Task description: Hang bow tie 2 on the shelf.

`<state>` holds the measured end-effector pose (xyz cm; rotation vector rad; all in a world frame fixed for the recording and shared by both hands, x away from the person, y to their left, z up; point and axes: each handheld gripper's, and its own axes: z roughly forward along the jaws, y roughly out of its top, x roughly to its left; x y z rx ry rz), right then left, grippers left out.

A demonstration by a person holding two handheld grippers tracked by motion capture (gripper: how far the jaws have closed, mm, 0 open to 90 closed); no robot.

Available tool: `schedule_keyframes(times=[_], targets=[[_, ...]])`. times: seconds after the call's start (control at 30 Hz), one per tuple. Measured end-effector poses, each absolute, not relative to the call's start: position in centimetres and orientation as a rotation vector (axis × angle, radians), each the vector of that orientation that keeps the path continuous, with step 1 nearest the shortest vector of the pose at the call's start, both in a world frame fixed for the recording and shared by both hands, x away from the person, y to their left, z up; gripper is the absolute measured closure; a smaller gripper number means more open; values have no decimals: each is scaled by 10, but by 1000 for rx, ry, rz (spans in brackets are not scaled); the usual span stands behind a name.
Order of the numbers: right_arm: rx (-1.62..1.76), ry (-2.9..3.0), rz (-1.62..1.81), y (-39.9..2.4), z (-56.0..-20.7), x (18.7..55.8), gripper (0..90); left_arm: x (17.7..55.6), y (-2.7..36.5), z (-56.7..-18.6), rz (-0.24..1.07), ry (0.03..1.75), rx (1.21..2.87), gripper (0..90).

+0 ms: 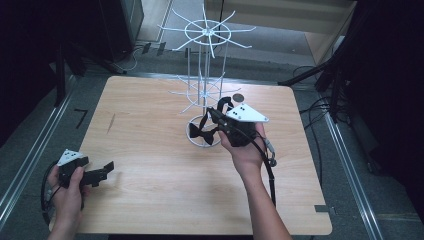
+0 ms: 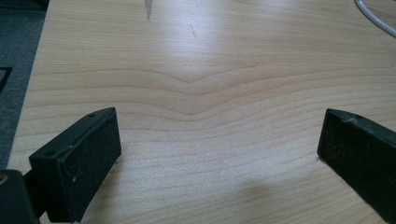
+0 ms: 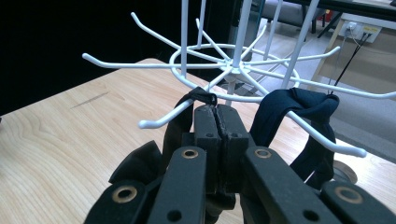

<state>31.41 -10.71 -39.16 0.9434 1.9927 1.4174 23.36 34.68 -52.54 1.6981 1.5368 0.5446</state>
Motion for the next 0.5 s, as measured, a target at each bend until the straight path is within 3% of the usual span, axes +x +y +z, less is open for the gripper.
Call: schedule_keyframes(times=[0.3,0.5], targets=[[969,2013,1422,-108,-395,322,886,234,347,-525,545,1536,1701,0],[994,2021,1468,-118,-397,321,806,235,346,-525,545,1538,1704,0]])
